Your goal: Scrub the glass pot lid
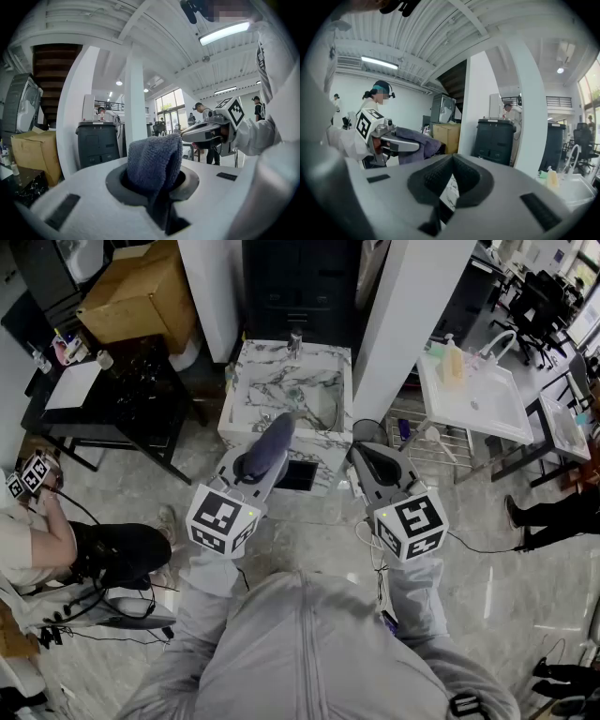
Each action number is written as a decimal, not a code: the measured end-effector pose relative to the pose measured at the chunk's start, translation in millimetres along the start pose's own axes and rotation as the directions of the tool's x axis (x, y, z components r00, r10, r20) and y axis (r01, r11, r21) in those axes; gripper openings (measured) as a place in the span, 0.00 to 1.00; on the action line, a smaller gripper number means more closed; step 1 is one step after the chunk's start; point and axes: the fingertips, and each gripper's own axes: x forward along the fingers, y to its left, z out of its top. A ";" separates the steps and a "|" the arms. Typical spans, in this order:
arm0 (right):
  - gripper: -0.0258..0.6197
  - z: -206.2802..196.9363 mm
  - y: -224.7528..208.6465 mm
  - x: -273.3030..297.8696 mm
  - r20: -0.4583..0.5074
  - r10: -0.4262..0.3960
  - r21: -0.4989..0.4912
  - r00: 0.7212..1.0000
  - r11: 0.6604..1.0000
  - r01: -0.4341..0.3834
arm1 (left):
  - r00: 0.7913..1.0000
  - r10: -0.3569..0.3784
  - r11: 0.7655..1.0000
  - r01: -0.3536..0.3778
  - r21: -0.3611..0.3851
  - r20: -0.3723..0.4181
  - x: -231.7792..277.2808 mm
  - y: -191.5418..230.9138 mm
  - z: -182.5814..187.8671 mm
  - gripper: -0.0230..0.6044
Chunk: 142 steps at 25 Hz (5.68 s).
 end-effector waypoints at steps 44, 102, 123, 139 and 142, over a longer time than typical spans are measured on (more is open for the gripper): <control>0.09 -17.9 -163.1 164.6 -0.036 -0.025 0.154 0.999 0.988 0.030 | 0.995 0.003 1.000 -0.004 -0.013 -0.099 171.2 151.1 -32.8 0.16; 0.09 -166.3 -215.2 278.6 -0.361 -0.207 0.381 0.909 0.857 0.347 | 0.719 -0.008 0.935 0.253 0.250 -0.695 365.6 272.4 -390.5 0.16; 0.09 -191.8 -214.1 245.7 -0.438 -0.242 0.393 0.866 0.815 0.426 | 0.690 -0.020 0.982 0.149 0.114 -0.724 406.9 257.8 -433.1 0.16; 0.09 -200.8 -208.8 238.9 -0.458 -0.250 0.408 0.853 0.793 0.452 | 0.698 -0.109 0.964 0.249 0.096 -0.708 426.8 213.2 -421.0 0.16; 0.09 -201.3 -208.2 236.7 -0.460 -0.252 0.409 0.852 0.791 0.454 | 0.687 -0.140 0.956 0.282 0.084 -0.713 431.0 202.0 -421.1 0.16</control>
